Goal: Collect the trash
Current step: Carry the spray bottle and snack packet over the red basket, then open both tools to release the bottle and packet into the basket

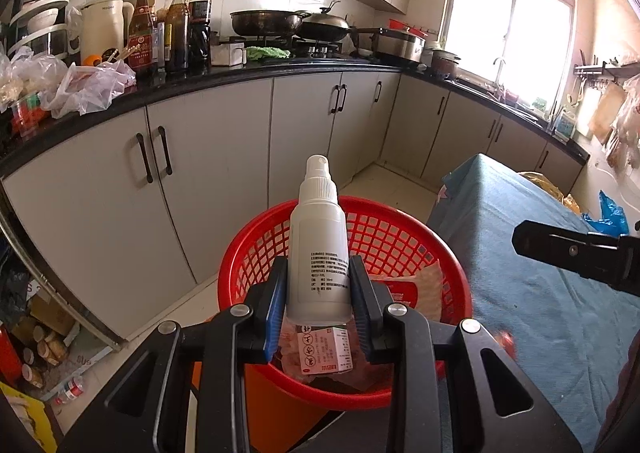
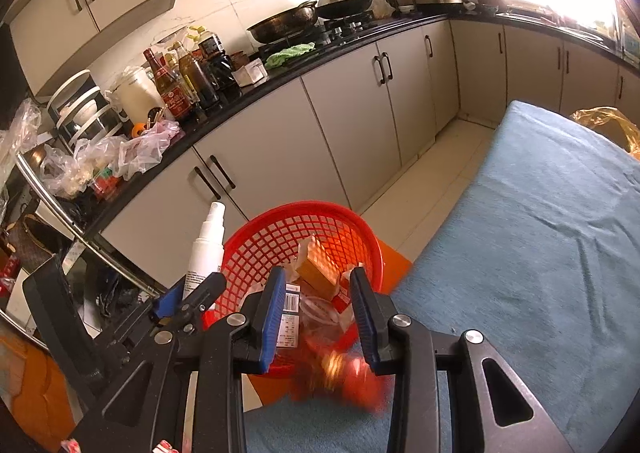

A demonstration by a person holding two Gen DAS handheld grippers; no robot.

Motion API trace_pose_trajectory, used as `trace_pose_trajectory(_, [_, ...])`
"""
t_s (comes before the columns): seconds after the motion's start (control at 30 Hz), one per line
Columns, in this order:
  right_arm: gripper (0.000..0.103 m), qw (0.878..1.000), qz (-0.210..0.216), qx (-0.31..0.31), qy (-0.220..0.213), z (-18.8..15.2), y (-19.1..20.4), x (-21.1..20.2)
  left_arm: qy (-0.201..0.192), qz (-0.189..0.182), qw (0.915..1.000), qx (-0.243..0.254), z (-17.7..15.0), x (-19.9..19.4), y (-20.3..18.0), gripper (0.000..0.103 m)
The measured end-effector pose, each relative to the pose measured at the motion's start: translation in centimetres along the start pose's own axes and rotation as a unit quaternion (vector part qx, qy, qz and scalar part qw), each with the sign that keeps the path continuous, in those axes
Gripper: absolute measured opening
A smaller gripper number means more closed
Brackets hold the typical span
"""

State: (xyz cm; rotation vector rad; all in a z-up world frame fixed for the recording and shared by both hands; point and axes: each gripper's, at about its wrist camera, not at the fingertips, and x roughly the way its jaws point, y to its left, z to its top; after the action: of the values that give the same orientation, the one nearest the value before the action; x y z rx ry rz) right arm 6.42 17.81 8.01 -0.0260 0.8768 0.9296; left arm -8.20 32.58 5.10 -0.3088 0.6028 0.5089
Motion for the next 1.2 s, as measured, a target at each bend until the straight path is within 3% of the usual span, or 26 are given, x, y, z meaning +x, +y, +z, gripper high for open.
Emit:
trace_pose_trajectory(0.23, [0.036, 1.0, 0.002, 0.001, 0.008, -0.4, -0.4, 0.3, 0.012, 0.002, 0.9999, -0.003, -0.1, 1.1, 0.4, 0.029])
trace_pose_trajectory(0.37, [0.036, 0.999, 0.0, -0.031, 0.023, -1.5, -0.6, -0.2, 0.022, -0.004, 0.9997, -0.01, 0.1, 1.7, 0.8, 0.029])
trace_pose_trajectory(0.6, [0.04, 0.998, -0.005, -0.045, 0.047, -3.2, -2.2, -0.1, 0.044, -0.014, 0.9989, -0.005, 0.4, 3.1, 0.1, 0.029])
trace_pose_trajectory(0.7, [0.05, 0.997, 0.005, -0.049, 0.051, -3.7, -2.3, -0.2, 0.051, -0.015, 0.9986, -0.001, 0.4, 3.5, -0.3, 0.029])
trace_pose_trajectory(1.07, [0.051, 0.996, 0.005, -0.067, 0.058, -4.6, -1.9, -0.4, 0.065, -0.01, 0.9978, 0.002, 0.6, 4.3, -0.5, 0.029])
trace_pose_trajectory(1.13, [0.051, 0.996, -0.001, -0.072, 0.06, -4.7, -2.0, -0.5, 0.069, -0.014, 0.9975, 0.001, 0.6, 4.4, -0.5, 0.032])
trace_pose_trajectory(1.2, [0.051, 0.996, 0.0, -0.069, 0.06, -4.7, -2.1, -0.6, 0.071, -0.018, 0.9973, 0.006, 0.6, 4.4, -0.7, 0.049])
